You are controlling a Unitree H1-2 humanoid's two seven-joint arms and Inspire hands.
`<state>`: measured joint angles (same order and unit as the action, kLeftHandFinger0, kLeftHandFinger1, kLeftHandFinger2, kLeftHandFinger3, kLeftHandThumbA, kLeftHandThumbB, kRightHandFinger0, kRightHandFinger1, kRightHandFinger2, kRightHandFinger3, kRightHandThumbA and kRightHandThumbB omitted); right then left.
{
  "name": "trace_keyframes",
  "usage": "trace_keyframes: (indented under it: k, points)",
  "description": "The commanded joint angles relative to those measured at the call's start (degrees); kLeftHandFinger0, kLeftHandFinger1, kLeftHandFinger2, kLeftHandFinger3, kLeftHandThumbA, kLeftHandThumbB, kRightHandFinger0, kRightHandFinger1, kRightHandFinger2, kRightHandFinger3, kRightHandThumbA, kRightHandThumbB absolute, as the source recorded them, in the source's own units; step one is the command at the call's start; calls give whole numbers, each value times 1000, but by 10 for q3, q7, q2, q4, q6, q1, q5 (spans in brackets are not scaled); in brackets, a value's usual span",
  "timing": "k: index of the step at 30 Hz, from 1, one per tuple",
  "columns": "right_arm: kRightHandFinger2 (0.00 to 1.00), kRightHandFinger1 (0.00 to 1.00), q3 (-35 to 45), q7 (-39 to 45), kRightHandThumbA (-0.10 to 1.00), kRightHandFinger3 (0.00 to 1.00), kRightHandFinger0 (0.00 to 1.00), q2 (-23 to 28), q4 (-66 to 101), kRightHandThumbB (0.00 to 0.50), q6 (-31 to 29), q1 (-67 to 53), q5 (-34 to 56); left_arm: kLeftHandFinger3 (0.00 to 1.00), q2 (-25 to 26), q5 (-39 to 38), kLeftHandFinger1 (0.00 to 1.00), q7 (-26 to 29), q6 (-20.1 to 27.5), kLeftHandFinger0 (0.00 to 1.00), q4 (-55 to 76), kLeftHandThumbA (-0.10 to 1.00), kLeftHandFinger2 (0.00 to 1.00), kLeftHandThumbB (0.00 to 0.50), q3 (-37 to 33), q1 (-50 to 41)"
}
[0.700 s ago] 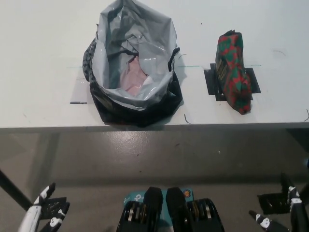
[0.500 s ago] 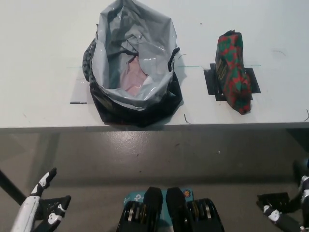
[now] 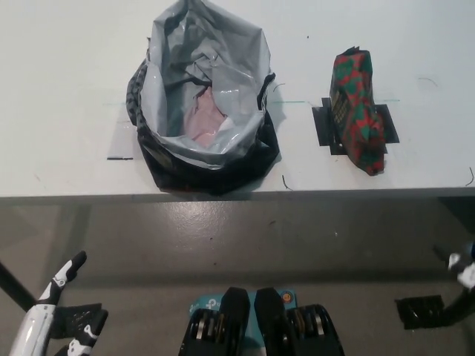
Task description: The robot uses its right hand to pick up a bag of coffee beans and puts it in the black plastic bag, then the robot grabs the top of the bag and lifts it.
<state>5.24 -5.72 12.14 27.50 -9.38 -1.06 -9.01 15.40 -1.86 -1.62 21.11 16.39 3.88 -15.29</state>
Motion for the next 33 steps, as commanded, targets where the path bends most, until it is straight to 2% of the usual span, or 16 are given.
trace_keyframes:
  k: [1,3,5,8,9,12,15,24,26,28,33]
  points:
    - [1000,1000,28,217,1000,1000,1000,107,194,253,363,287,-168,1000,18,-49,1000,-20,7,1000,87,784,1000,180,2,-21]
    - [1000,1000,12,265,1000,1000,1000,110,139,251,363,362,-217,1000,17,-49,1000,-21,9,1000,79,780,1000,180,2,-19]
    - [1000,1000,-11,288,1000,1000,1000,106,76,275,363,419,-247,1000,15,-49,1000,-22,10,1000,73,775,1000,184,1,-16]
    - [1000,1000,-35,297,1000,1000,1000,100,-1,298,363,474,-267,1000,13,-47,1000,-24,11,1000,68,769,1000,171,-2,-13]
    - [1000,1000,-47,310,1000,1000,1000,90,-47,319,363,504,-296,1000,11,-45,1000,-24,10,1000,65,769,1000,172,-3,-11]
    - [1000,1000,-62,316,1000,1000,1000,65,-138,329,363,558,-323,1000,10,-44,1000,-25,7,1000,63,778,1000,174,-5,-9]
    - [1000,1000,-88,290,1000,1000,1000,44,-279,333,363,613,-335,1000,14,-48,1000,-28,7,1000,63,777,1000,172,-5,-14]
    - [1000,1000,-148,215,1000,1000,1000,18,-559,358,363,701,-359,1000,12,-47,1000,-30,13,1000,61,780,1000,175,-7,-20]
    - [1000,1000,-154,199,1000,1000,1000,12,-602,352,363,712,-358,1000,13,-48,1000,-31,15,1000,60,778,1000,173,-8,-20]
    - [1000,1000,-162,179,1000,1000,1000,6,-635,324,363,716,-345,1000,12,-48,1000,-32,16,1000,61,777,1000,174,-8,-23]
    - [1000,1000,-182,125,1000,1000,1000,-14,-761,339,363,744,-329,1000,10,-47,1000,-33,19,1000,60,773,1000,174,-6,-28]
